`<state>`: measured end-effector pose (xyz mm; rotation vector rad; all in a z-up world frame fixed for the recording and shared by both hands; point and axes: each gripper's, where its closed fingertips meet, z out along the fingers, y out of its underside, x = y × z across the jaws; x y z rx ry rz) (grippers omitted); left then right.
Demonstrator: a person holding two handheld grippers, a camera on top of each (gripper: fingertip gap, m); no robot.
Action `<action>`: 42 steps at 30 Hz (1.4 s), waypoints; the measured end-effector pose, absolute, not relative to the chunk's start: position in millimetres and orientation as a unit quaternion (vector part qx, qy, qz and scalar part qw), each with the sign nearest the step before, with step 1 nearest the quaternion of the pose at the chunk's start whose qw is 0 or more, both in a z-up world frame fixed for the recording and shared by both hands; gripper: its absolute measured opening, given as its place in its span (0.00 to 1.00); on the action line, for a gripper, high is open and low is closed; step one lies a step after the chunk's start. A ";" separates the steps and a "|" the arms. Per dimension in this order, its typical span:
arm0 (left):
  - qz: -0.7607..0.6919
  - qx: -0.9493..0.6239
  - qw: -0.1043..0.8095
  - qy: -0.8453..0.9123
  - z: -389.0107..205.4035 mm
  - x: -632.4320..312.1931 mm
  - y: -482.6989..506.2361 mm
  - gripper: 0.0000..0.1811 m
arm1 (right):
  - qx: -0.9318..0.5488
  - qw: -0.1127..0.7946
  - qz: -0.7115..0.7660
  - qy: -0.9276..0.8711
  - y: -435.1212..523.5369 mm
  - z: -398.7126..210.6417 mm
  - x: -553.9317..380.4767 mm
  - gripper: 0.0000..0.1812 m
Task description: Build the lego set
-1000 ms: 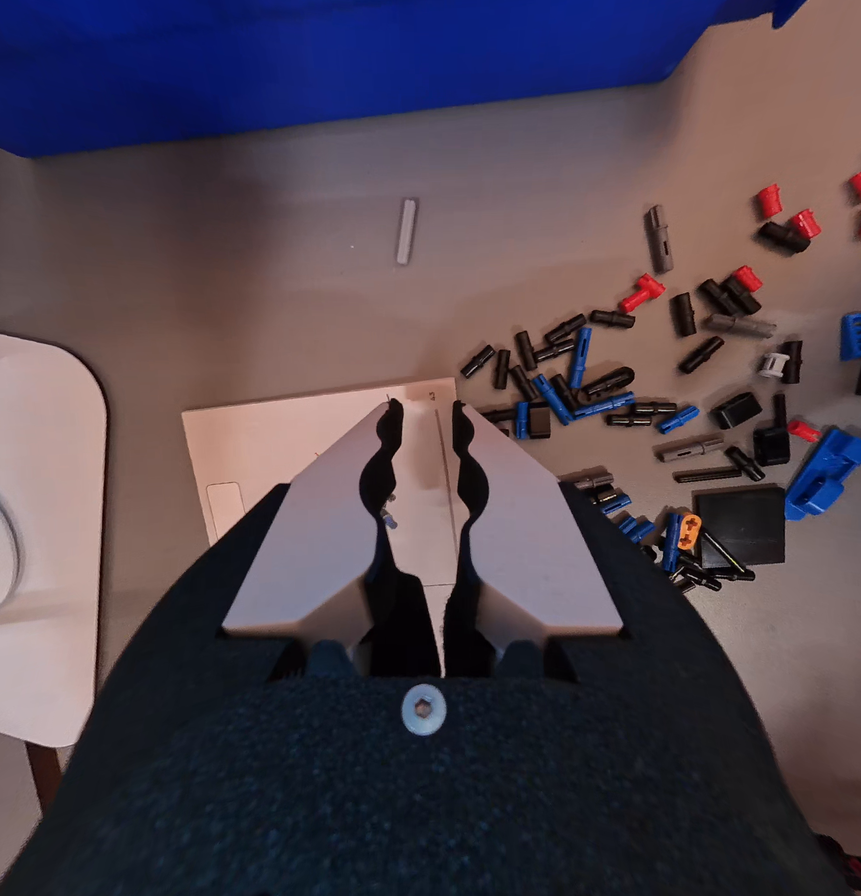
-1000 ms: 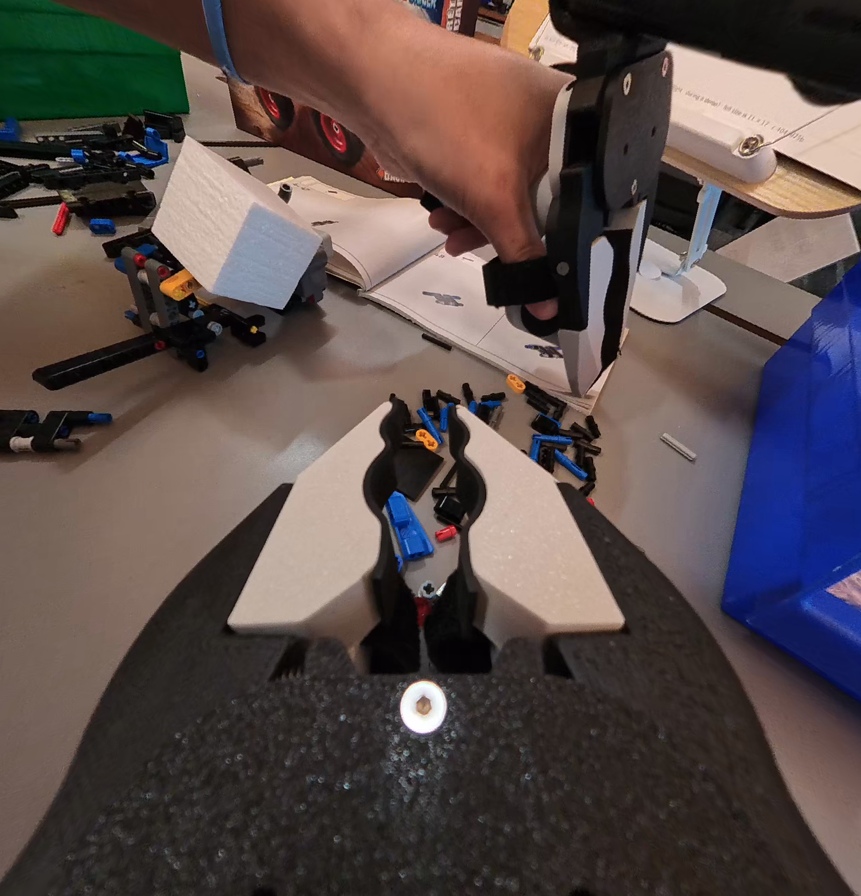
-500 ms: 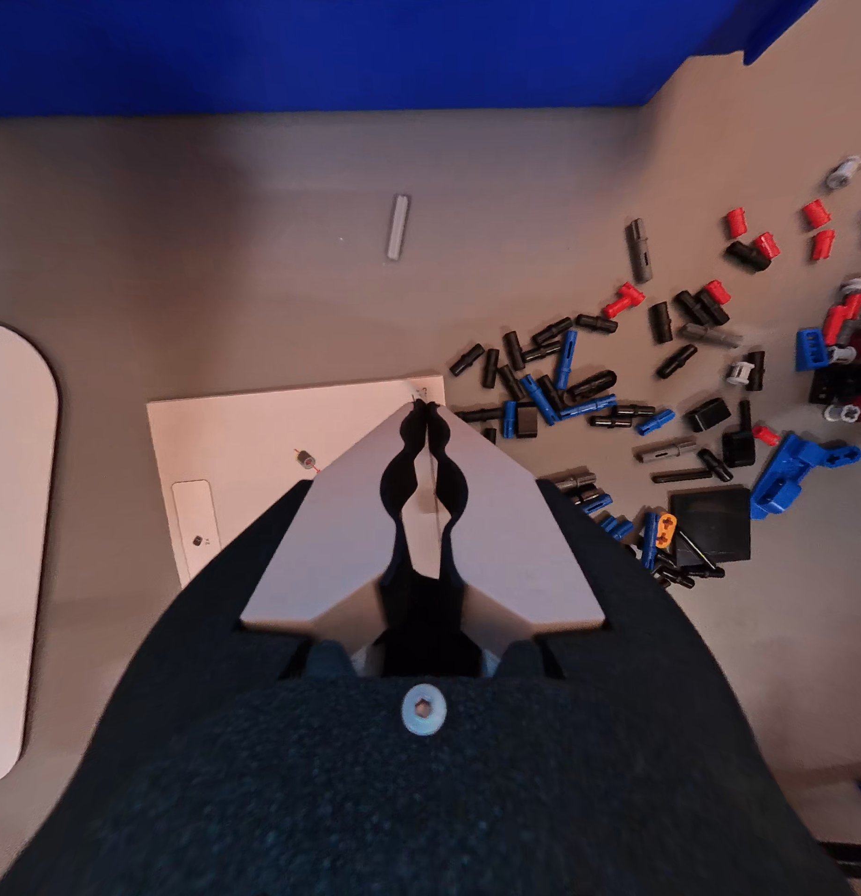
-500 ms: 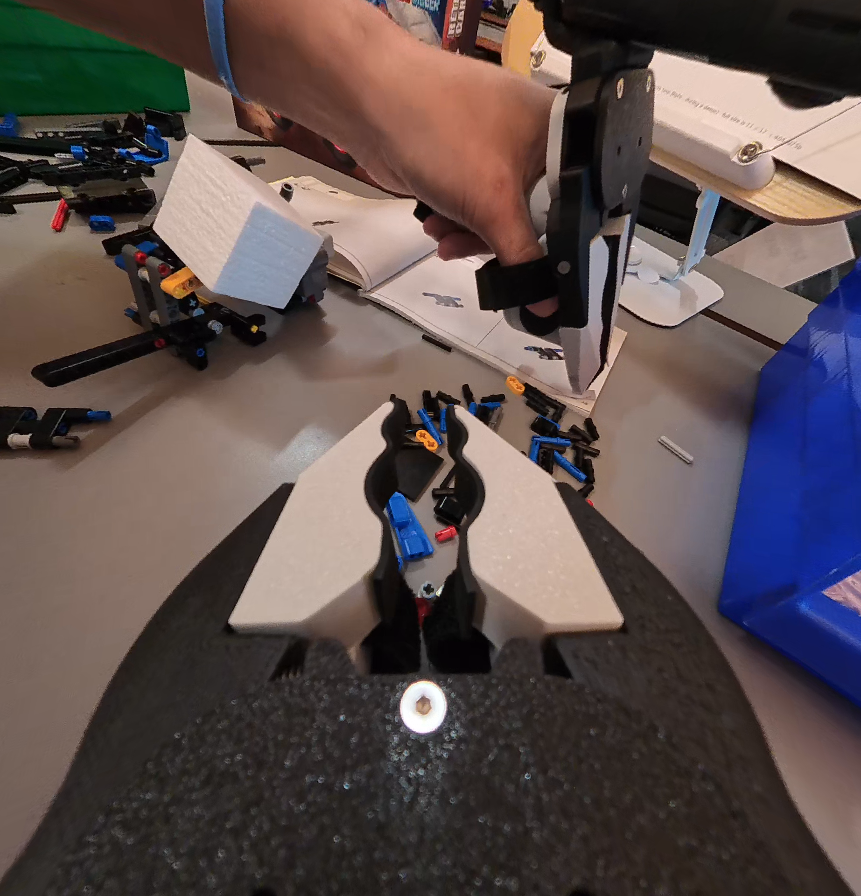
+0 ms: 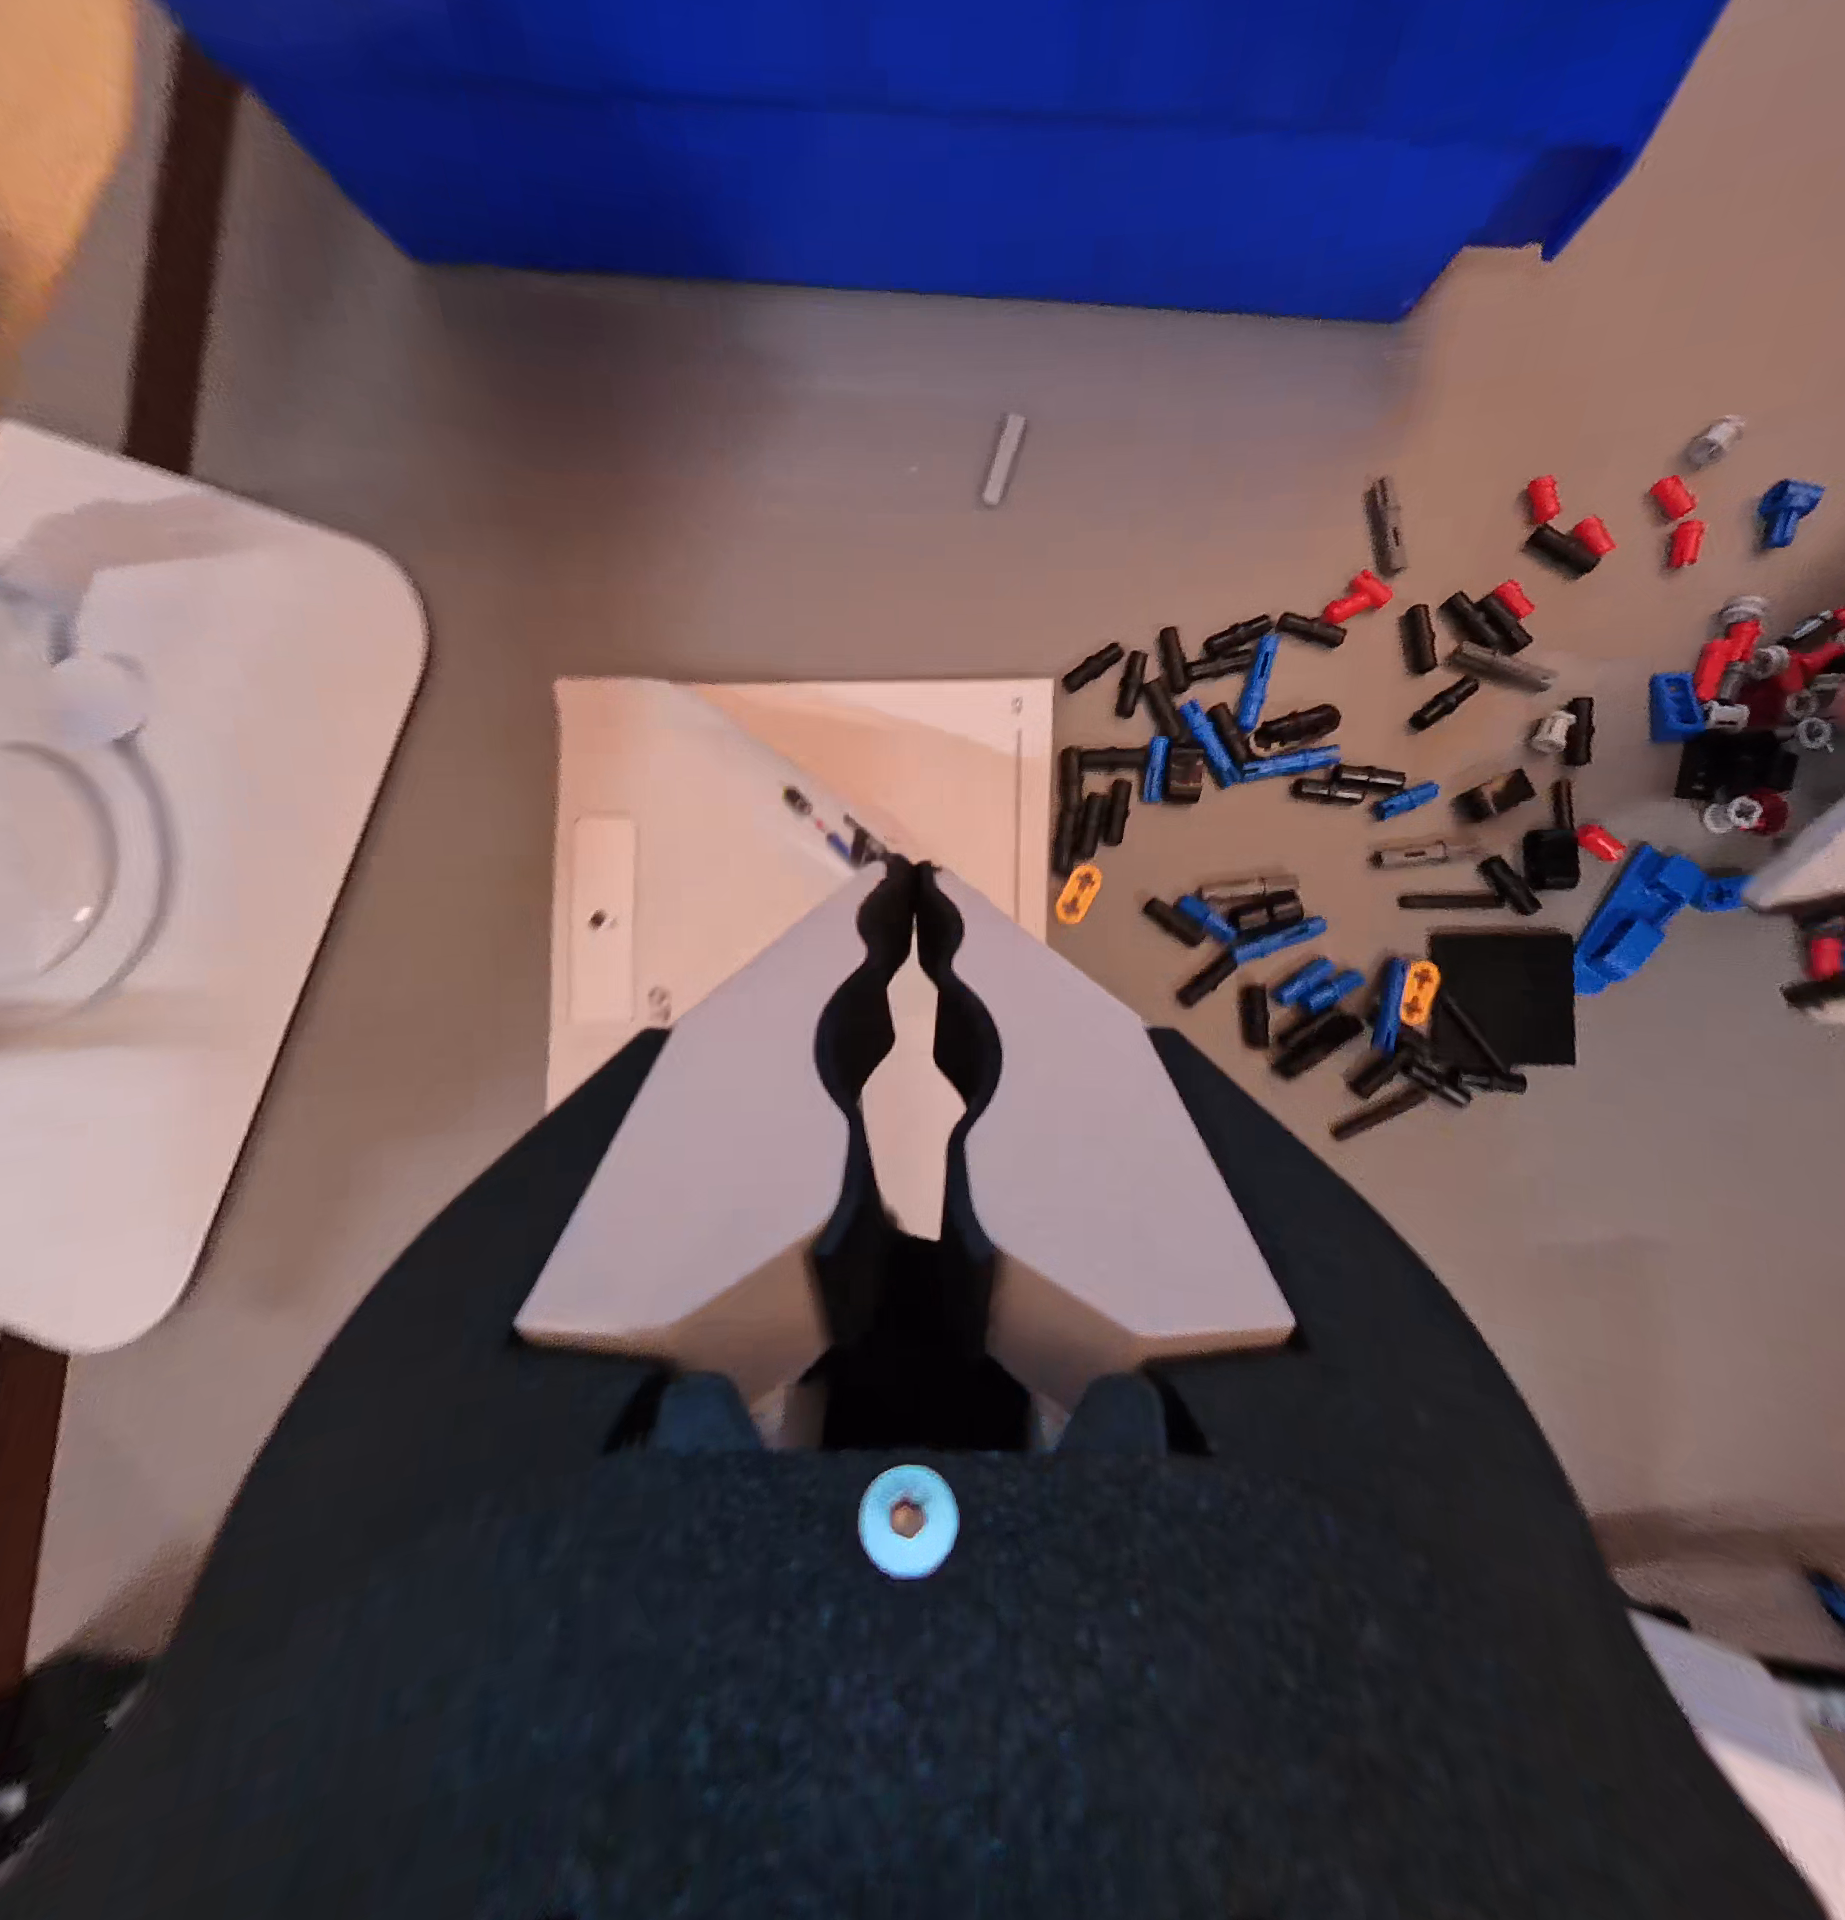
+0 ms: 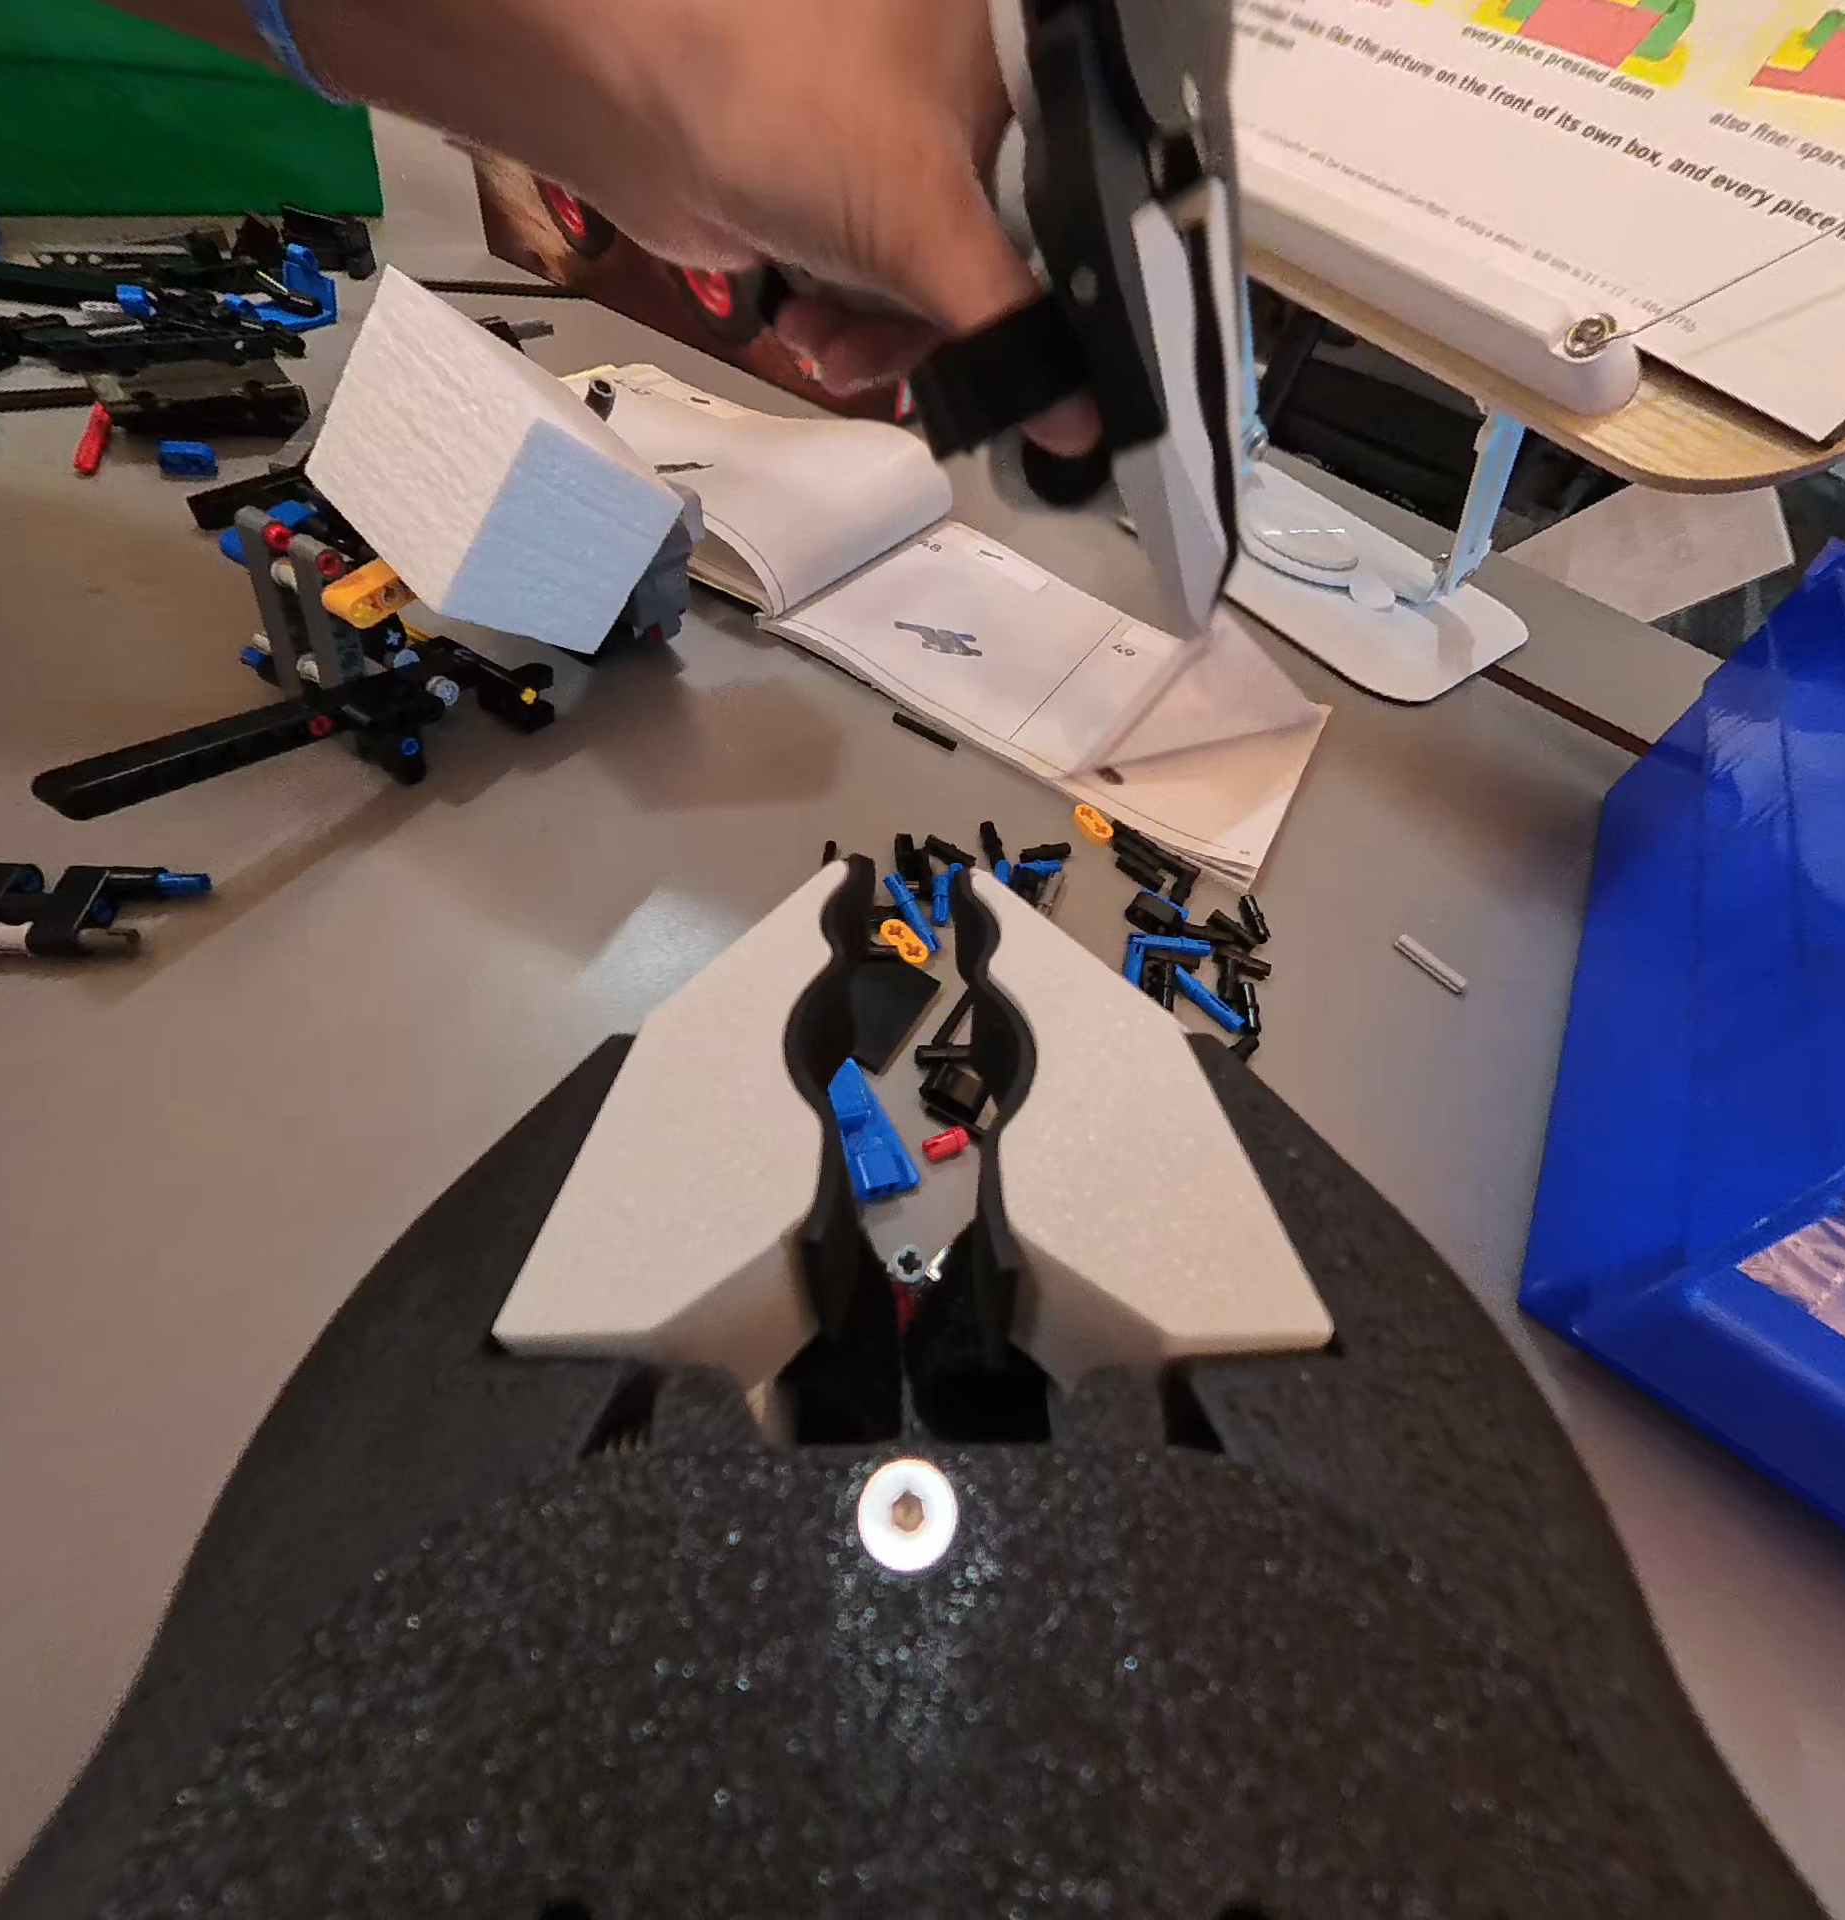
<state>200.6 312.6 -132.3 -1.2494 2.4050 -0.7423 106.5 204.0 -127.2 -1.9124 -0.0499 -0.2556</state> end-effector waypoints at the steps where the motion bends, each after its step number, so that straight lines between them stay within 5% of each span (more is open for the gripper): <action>1: -0.266 -0.449 0.169 0.836 -126.8 194.6 321.4 0.00 | -0.815 0.569 -0.111 -0.021 203.9 -127.3 107.0 0.08; 15: -0.343 -0.624 0.218 0.667 -101.3 36.4 452.0 0.00 | -0.814 0.577 -0.065 -0.021 220.5 -104.1 106.4 0.09; 18: -0.350 -0.633 0.233 0.650 -97.9 15.1 464.1 0.00 | -0.859 0.490 -0.152 -0.012 236.6 -101.8 160.2 0.08; 22: -0.363 -0.624 0.209 0.659 -86.7 17.4 448.3 0.02 | -0.937 0.340 -0.072 -0.024 263.1 -131.6 188.6 0.25; 27: -0.292 -0.547 0.232 0.750 -73.3 82.7 396.9 0.18 | -0.929 0.358 -0.092 -0.031 264.2 -131.6 180.4 0.28; 42: -0.198 -0.357 0.158 0.899 -168.5 227.5 268.5 0.26 | -0.757 0.629 -0.178 0.022 169.5 -95.5 137.9 0.15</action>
